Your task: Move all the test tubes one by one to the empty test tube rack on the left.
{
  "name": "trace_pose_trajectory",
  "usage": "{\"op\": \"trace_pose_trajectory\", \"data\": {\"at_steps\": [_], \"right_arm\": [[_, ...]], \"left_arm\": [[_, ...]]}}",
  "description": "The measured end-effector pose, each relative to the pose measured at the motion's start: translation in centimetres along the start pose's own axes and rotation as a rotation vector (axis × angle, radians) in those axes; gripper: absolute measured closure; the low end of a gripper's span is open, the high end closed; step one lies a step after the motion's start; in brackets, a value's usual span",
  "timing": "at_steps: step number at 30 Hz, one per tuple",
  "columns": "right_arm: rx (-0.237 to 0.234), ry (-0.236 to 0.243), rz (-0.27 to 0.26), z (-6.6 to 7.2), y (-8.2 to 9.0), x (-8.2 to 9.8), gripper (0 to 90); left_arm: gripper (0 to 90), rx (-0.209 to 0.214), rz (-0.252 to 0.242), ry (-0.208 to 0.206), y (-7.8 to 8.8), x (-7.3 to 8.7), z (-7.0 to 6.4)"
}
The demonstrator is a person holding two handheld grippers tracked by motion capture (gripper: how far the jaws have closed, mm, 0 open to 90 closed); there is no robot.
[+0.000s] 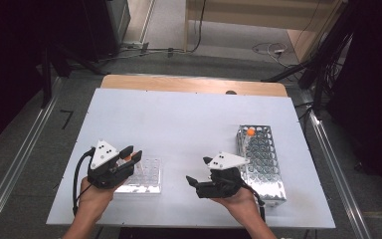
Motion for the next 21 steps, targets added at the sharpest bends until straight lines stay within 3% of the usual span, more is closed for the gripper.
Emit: {"op": "trace_pose_trajectory", "data": {"at_steps": [5,9,12,18,21], "right_arm": [[0.005,-0.002,-0.006,-0.1,0.1,0.0,20.7],[0.022,-0.02,-0.02,-0.5,0.5,0.0,20.7],[0.042,-0.034,-0.031,-1.1,0.9,-0.1,20.8],[0.083,-0.063,-0.043,-2.7,2.0,0.0,20.7],[0.11,-0.078,-0.044,-3.6,2.3,0.1,20.7]], "left_arm": [[58.0,0.002,-0.009,-0.001,0.1,-0.1,-0.1],[47.3,0.005,-0.04,0.002,0.3,-0.3,-0.2],[38.7,-0.009,-0.052,0.004,0.3,-0.3,-0.3],[27.6,0.003,-0.053,0.018,0.1,-0.4,-0.7],[25.8,0.008,-0.048,0.018,0.0,-0.4,-0.8]]}}
Point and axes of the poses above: each handheld gripper's, and its own axes: y roughly backward along the jaws, x roughly out of its underside, z roughly to its left, the point moved 3 cm from there along -y, roughly forward along the jaws, and after that the axes turned 12 degrees about x, right-handed, at the moved point
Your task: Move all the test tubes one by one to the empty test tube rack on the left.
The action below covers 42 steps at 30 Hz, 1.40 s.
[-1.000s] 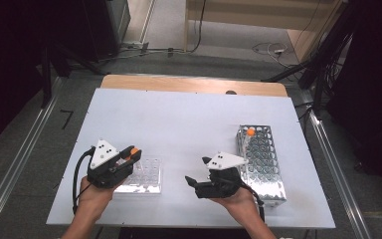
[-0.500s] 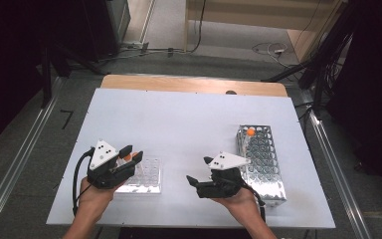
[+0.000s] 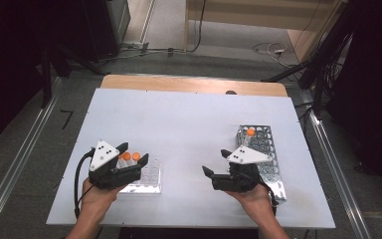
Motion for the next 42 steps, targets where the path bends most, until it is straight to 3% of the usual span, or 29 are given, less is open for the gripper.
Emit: {"op": "trace_pose_trajectory", "data": {"at_steps": [18,21,30,35,42], "right_arm": [[0.184,-0.104,-0.011,-6.8,0.4,0.7,20.7],[0.235,-0.118,-0.02,-7.8,0.4,0.8,20.6],[0.29,-0.156,0.021,-10.0,-1.2,1.4,21.2],[0.304,-0.178,0.016,-10.7,-1.7,1.4,27.5],[0.304,-0.192,0.051,-11.5,-2.9,1.5,38.3]], "left_arm": [[24.9,0.0,-0.014,0.001,0.0,0.0,0.0],[24.9,0.0,-0.014,0.001,0.0,0.0,0.0],[24.9,-0.001,-0.013,0.002,0.1,0.0,0.1],[25.0,0.002,-0.008,0.0,0.0,0.1,0.1],[25.0,0.003,-0.013,0.001,0.0,0.1,0.0]]}}
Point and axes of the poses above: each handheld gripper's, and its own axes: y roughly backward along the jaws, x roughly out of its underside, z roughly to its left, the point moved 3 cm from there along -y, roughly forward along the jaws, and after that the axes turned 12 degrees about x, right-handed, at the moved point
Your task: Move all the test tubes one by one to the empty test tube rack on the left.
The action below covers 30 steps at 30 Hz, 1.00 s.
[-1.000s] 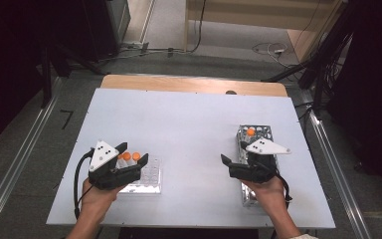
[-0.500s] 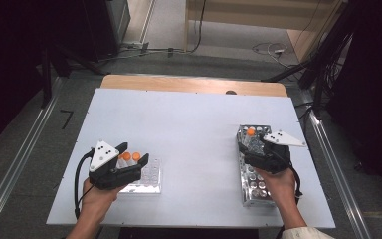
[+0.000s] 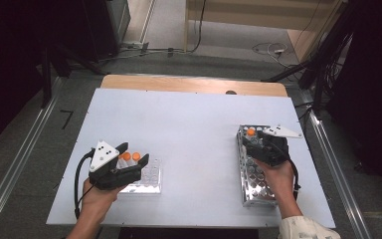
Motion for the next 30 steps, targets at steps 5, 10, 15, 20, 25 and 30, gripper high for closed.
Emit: {"op": "trace_pose_trajectory", "data": {"at_steps": [5,10,15,20,25,30], "right_arm": [[-0.013,0.012,0.024,0.1,-0.5,-0.1,48.7],[-0.011,0.032,0.066,0.3,-1.0,-0.2,56.2],[-0.012,0.05,0.094,0.3,-1.5,-0.3,62.2],[-0.009,0.072,0.119,0.6,-1.8,-0.4,65.6],[0.008,0.079,0.125,0.7,-2.0,-0.4,70.7],[0.015,0.082,0.117,0.8,-1.9,-0.4,71.4]], "left_arm": [[25.0,0.0,0.004,-0.002,-0.1,0.1,0.0],[25.0,0.002,0.006,-0.005,-0.1,0.1,-0.1],[25.1,0.005,0.01,-0.005,-0.2,0.1,-0.2],[25.0,0.004,0.009,-0.003,-0.2,0.1,-0.2],[25.1,0.007,0.009,-0.006,-0.2,0.1,-0.2],[25.1,0.007,0.01,-0.007,-0.2,0.1,-0.3]]}}
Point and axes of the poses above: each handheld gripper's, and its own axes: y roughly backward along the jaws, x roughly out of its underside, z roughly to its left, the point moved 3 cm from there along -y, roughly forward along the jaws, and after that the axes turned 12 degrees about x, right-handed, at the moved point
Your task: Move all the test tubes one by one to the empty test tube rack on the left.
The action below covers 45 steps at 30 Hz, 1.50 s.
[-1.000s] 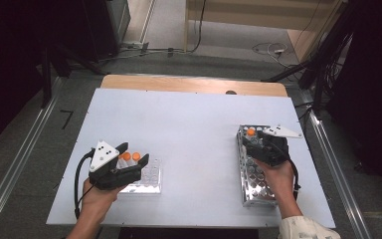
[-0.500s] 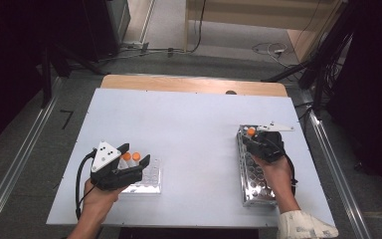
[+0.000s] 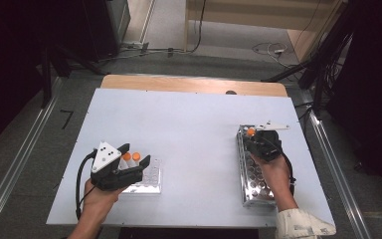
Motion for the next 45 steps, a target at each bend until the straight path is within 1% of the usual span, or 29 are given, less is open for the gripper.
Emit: {"op": "trace_pose_trajectory", "data": {"at_steps": [4,11,18,22,28,30,36,39,45], "right_arm": [[0.002,-0.021,-0.021,-0.2,0.3,0.0,71.5],[0.004,-0.04,-0.056,-0.5,1.1,-0.3,71.5],[0.006,-0.042,-0.106,-0.8,2.8,-1.4,71.7],[0.014,-0.029,-0.136,-0.9,3.9,-2.0,71.7],[0.007,-0.012,-0.171,-0.8,5.5,-2.7,71.7],[0.006,-0.006,-0.177,-0.7,6.0,-2.8,71.7],[-0.023,0.023,-0.19,0.2,6.9,-2.8,71.7],[-0.045,0.035,-0.192,0.9,7.2,-2.6,71.7],[-0.09,0.06,-0.191,2.5,7.3,-1.9,71.7]], "left_arm": [[25.1,0.002,-0.004,0.0,0.0,0.0,0.0],[25.1,0.002,-0.011,-0.002,0.2,-0.1,-0.1],[25.0,0.002,-0.012,-0.002,0.2,-0.2,-0.2],[24.9,0.003,-0.013,-0.004,0.2,-0.2,-0.2],[24.6,0.004,-0.014,-0.003,0.3,-0.2,-0.3],[23.5,0.006,-0.013,-0.004,0.3,-0.3,-0.3],[22.6,0.011,-0.009,-0.009,0.2,-0.3,-0.5],[19.7,0.021,-0.002,-0.009,0.1,-0.3,-0.7],[18.5,0.035,0.0,-0.013,0.1,-0.4,-1.1]]}}
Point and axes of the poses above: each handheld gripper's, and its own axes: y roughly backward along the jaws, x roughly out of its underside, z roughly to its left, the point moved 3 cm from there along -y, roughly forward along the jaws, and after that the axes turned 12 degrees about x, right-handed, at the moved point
